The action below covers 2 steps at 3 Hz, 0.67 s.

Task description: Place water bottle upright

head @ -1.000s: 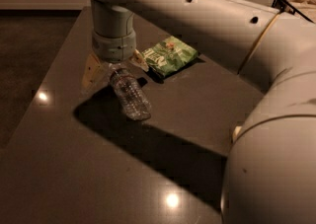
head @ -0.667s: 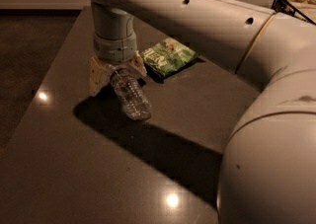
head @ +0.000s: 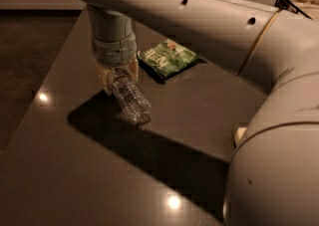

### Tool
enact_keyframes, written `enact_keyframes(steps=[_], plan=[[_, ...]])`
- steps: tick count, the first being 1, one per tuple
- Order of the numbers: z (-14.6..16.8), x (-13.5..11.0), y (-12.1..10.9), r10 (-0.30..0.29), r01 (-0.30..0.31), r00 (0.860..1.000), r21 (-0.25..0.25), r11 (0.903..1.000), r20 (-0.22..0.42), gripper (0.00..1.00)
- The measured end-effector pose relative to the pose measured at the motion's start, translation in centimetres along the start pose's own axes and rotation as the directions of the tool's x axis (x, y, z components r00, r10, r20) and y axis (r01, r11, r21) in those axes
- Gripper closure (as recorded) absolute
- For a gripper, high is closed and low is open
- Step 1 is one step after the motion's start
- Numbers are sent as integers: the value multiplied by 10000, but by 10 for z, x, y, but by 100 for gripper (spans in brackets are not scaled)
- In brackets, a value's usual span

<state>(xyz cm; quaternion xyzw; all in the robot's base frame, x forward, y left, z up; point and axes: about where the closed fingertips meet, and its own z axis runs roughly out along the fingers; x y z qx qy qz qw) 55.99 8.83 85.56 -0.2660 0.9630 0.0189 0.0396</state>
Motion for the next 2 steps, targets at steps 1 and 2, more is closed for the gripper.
enact_keyframes(steps=[1, 2], plan=[[-24, 9, 10, -600, 636, 9951, -442, 9970, 780, 87], [-58, 19, 16, -1388, 1675, 9645, -1142, 9792, 2246, 100]])
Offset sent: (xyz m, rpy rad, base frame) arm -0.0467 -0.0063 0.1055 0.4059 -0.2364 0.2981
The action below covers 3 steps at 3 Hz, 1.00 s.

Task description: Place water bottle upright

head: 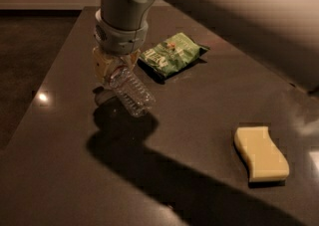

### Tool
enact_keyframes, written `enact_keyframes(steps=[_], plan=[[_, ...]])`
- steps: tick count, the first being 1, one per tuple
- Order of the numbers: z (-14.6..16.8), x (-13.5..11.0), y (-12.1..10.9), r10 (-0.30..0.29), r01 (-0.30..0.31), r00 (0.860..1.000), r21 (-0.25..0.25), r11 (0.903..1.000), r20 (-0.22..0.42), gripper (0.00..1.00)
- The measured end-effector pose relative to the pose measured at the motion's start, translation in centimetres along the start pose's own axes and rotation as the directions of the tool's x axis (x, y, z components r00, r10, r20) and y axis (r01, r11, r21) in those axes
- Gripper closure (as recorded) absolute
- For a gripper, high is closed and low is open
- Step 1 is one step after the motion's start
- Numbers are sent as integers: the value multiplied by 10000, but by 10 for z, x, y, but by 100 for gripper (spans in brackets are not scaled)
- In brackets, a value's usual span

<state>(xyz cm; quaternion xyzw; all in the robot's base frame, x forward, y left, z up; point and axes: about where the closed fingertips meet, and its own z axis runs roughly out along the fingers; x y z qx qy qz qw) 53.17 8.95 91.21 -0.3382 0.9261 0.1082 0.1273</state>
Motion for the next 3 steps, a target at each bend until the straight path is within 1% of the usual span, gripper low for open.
enact_keyframes(steps=[1, 2, 3], plan=[[-31, 4, 4, -663, 822, 9849, -951, 9921, 1597, 100], [-60, 10, 2, -725, 1366, 9448, -1830, 9736, 3194, 100], [-90, 18, -1, -672, 2341, 8678, -2856, 9293, 4923, 100]])
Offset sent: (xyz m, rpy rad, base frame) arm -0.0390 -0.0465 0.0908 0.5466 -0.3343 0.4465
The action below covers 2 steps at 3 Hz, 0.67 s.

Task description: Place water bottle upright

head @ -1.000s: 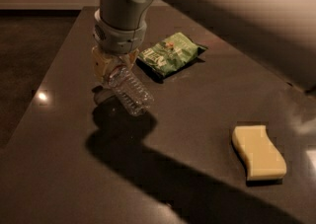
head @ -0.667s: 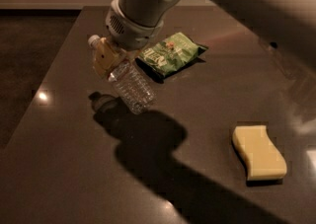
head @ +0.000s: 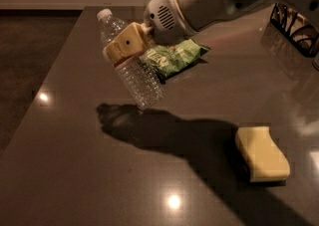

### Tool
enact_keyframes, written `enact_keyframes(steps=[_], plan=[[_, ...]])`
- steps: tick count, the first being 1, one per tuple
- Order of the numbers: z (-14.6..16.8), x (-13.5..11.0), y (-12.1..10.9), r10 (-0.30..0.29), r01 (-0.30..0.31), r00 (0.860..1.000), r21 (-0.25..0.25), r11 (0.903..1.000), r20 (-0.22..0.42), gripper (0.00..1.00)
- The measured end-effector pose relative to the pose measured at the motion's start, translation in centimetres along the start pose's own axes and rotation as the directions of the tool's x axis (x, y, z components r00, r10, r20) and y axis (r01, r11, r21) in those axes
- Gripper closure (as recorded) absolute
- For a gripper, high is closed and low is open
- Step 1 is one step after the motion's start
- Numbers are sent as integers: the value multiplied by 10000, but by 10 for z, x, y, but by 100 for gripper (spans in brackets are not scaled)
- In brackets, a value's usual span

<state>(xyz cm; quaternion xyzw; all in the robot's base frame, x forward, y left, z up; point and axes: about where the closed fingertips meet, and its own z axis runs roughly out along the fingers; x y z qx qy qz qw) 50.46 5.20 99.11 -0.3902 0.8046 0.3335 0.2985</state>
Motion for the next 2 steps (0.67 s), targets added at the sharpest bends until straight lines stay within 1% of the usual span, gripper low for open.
enact_keyframes(steps=[1, 2], plan=[[-17, -1, 6, -1133, 1162, 9896, -281, 9928, 885, 100], [-19, 0, 8, -1921, 1944, 9771, -169, 9808, 910, 100]])
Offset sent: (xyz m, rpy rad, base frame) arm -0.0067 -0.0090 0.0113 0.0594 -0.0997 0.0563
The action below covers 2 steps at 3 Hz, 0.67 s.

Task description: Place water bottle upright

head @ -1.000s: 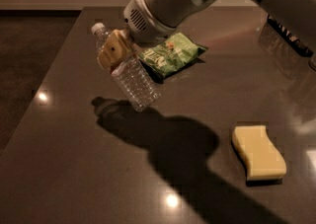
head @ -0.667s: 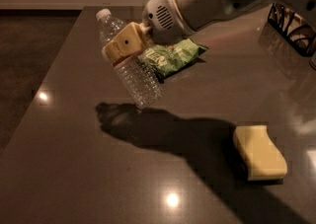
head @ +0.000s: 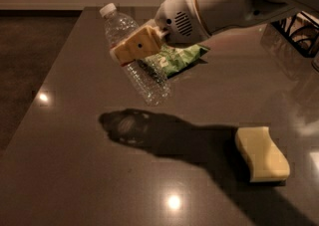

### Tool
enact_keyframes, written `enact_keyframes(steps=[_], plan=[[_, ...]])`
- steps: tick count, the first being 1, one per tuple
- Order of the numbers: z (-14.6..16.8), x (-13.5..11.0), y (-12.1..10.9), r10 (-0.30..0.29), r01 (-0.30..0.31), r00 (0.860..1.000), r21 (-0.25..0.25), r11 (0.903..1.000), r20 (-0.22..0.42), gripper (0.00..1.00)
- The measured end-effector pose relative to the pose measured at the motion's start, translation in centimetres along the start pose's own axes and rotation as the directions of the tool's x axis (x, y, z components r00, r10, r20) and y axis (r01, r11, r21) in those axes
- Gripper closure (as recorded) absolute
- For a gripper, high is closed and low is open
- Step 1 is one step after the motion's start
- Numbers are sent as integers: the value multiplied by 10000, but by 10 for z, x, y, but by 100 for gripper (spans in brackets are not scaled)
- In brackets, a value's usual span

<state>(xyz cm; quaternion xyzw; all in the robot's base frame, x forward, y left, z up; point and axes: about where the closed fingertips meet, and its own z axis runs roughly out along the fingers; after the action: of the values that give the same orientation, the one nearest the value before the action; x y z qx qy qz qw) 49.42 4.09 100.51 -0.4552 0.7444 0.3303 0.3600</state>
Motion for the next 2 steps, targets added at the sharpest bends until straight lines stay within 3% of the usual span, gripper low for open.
enact_keyframes(steps=[1, 2], plan=[[0, 0, 0, -5, 5, 10000, -4, 10000, -3, 100], [-5, 7, -10, 334, -323, 9913, -111, 9994, 1275, 100]])
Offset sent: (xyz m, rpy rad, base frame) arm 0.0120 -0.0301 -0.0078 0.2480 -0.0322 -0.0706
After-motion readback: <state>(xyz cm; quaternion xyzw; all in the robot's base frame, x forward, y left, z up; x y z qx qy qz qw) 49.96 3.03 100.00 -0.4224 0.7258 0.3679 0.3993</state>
